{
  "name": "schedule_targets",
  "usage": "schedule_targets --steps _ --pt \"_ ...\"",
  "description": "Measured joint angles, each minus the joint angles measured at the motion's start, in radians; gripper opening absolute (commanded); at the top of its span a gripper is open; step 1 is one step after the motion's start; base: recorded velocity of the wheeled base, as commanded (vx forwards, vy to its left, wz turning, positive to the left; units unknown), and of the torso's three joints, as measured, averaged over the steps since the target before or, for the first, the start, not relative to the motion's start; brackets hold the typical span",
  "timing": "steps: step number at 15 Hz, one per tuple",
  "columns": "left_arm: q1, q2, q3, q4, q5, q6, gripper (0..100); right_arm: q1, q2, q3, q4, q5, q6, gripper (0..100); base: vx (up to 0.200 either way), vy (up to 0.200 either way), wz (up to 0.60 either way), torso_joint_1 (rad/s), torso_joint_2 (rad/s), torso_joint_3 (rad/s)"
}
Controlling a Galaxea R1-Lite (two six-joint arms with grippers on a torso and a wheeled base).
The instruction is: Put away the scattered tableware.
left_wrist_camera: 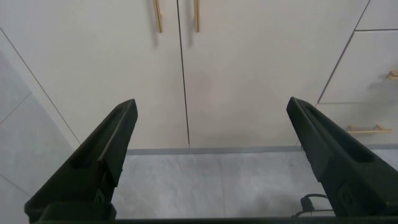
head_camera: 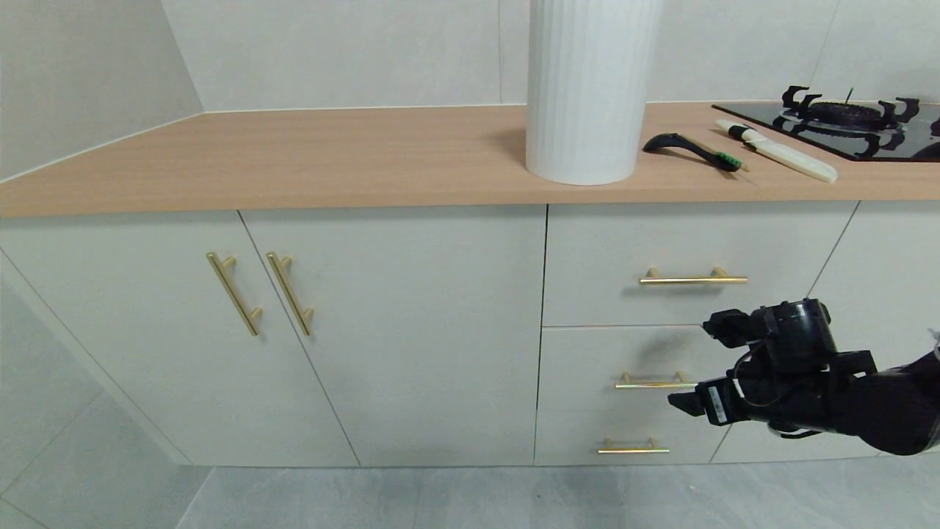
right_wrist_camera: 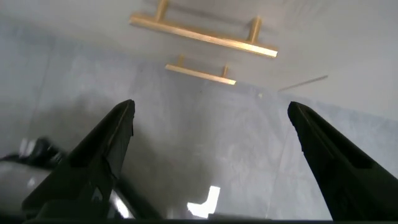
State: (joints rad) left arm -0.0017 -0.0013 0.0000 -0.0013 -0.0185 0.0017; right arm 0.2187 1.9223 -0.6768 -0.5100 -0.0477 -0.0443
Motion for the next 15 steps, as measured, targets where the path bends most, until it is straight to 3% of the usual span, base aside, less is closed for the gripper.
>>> schedule_targets --steps 8,15 --pt "0.000 0.000 0.000 0.000 0.000 0.000 100 0.045 0.213 -0.026 -0.292 -0.143 0.116 100 0.000 0.000 0.00 0.000 0.00 0.000" --pt "0.000 0.000 0.000 0.000 0.000 0.000 100 0.051 0.335 -0.114 -0.350 -0.229 0.182 100 0.000 0.000 0.00 0.000 0.00 0.000"
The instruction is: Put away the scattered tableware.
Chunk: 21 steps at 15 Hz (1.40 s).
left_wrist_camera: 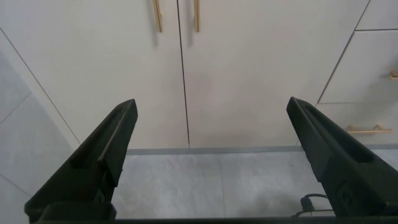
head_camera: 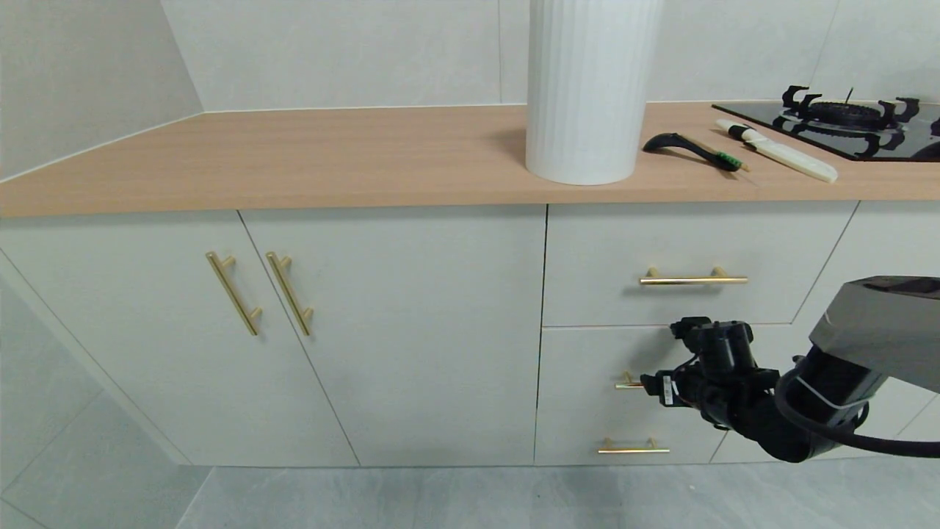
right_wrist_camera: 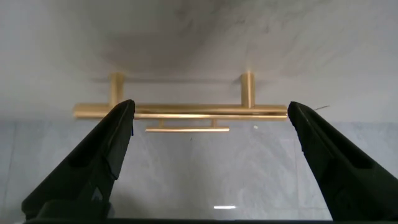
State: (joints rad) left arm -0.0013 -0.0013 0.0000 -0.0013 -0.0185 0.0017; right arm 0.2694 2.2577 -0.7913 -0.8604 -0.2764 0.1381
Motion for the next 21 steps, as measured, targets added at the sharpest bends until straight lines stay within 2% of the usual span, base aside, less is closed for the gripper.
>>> schedule_targets --steps 7,18,20,21 --pt "0.000 0.000 0.000 0.000 0.000 0.000 100 -0.006 0.069 -0.037 -0.018 -0.027 0.008 100 0.000 0.000 0.00 0.000 0.00 0.000" --pt "-0.001 0.000 0.000 0.000 0.000 0.000 100 -0.006 0.079 -0.001 -0.009 -0.025 -0.028 100 0.000 0.000 0.00 0.000 0.00 0.000" --pt "0.000 0.000 0.000 0.000 0.000 0.000 100 -0.006 0.053 0.020 0.029 -0.013 -0.039 100 0.000 0.000 0.00 0.000 0.00 0.000" --pt "0.000 0.000 0.000 0.000 0.000 0.000 100 -0.006 0.025 0.033 0.090 0.008 -0.043 100 0.000 0.000 0.00 0.000 0.00 0.000"
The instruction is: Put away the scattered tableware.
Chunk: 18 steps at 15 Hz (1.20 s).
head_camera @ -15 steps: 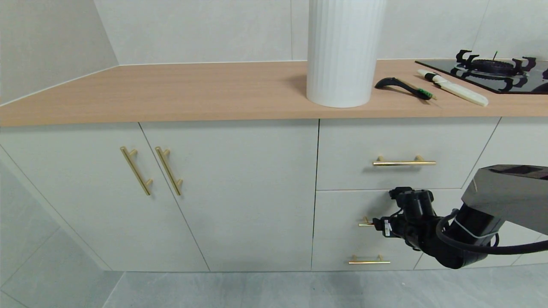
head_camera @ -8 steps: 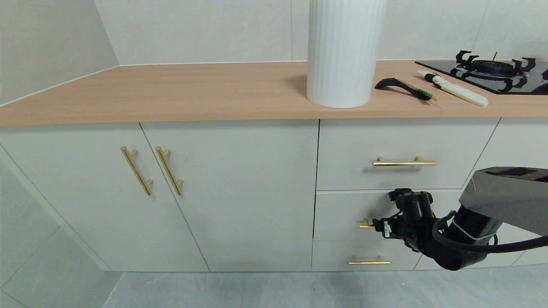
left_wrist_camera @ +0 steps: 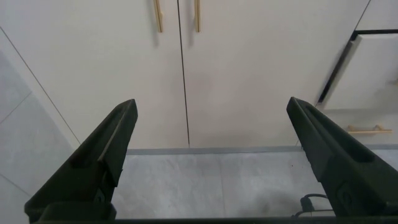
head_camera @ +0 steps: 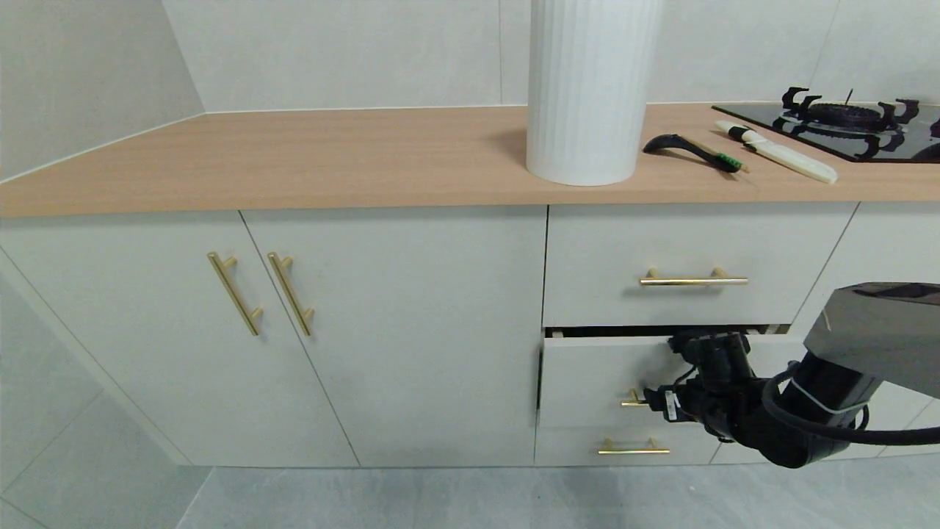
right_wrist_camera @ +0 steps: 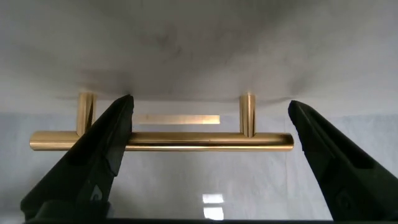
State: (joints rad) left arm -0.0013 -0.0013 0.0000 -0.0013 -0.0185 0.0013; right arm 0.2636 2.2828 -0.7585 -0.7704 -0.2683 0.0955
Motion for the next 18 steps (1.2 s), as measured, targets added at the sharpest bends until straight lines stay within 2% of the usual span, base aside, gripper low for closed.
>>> schedule_targets --steps 5,8,10,12,18 --pt "0.000 0.000 0.000 0.000 0.001 0.000 100 0.013 -0.291 0.023 0.417 0.135 -0.009 100 0.000 0.000 0.00 0.000 0.00 0.000" --pt "0.000 0.001 0.000 0.000 0.000 0.000 100 0.041 -0.514 0.015 0.550 0.182 -0.008 100 0.000 0.000 0.00 0.000 0.00 0.000" --pt "0.000 0.001 0.000 0.000 0.000 0.000 100 0.059 -0.609 0.006 0.558 0.192 -0.006 100 0.000 0.000 0.00 0.000 0.00 0.000" --pt "0.000 0.001 0.000 0.000 0.000 0.000 100 0.063 -0.648 0.003 0.499 0.188 -0.002 100 0.000 0.000 0.00 0.000 0.00 0.000" --pt "0.000 0.001 0.000 0.000 0.000 0.000 100 0.064 -0.526 0.032 0.286 0.071 -0.001 100 0.000 0.000 0.00 0.000 0.00 0.000"
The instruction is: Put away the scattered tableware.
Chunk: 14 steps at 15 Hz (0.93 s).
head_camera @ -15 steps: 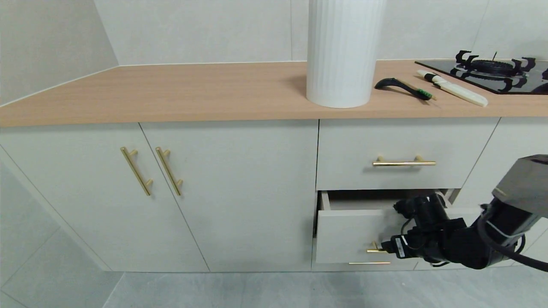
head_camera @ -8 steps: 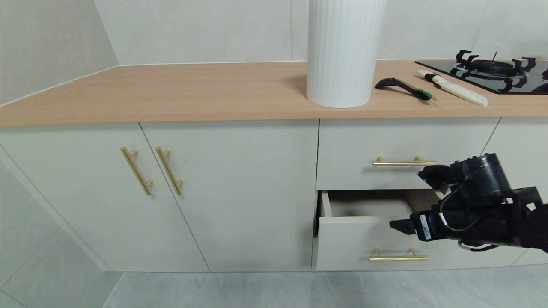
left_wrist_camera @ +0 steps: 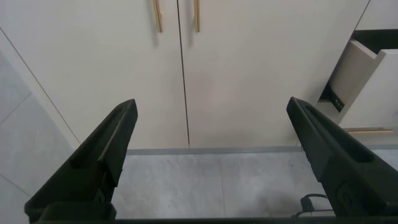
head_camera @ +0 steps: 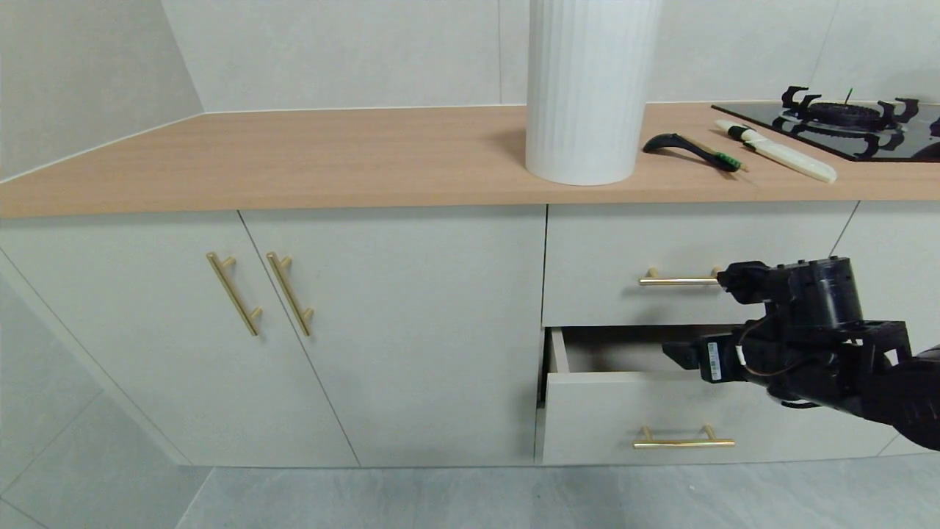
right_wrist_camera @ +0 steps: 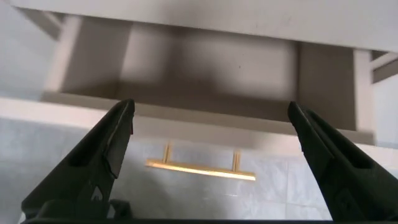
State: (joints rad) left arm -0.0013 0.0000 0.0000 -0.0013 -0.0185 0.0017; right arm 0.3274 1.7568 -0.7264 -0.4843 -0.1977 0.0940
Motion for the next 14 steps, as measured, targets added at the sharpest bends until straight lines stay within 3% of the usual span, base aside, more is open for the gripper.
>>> schedule_targets --steps 6,11,14 --pt "0.000 0.000 0.000 0.000 0.000 0.000 100 0.000 0.193 0.002 -0.227 -0.084 0.003 100 0.000 0.000 0.00 0.000 0.00 0.000" --pt "0.000 0.000 0.000 0.000 0.000 0.000 100 0.001 0.238 0.015 -0.226 -0.084 0.001 100 0.000 0.000 0.00 0.000 0.00 0.000" --pt "0.000 0.000 0.000 0.000 0.000 0.000 100 0.002 0.219 0.019 -0.152 -0.076 0.000 100 0.000 0.000 0.00 0.000 0.00 0.000"
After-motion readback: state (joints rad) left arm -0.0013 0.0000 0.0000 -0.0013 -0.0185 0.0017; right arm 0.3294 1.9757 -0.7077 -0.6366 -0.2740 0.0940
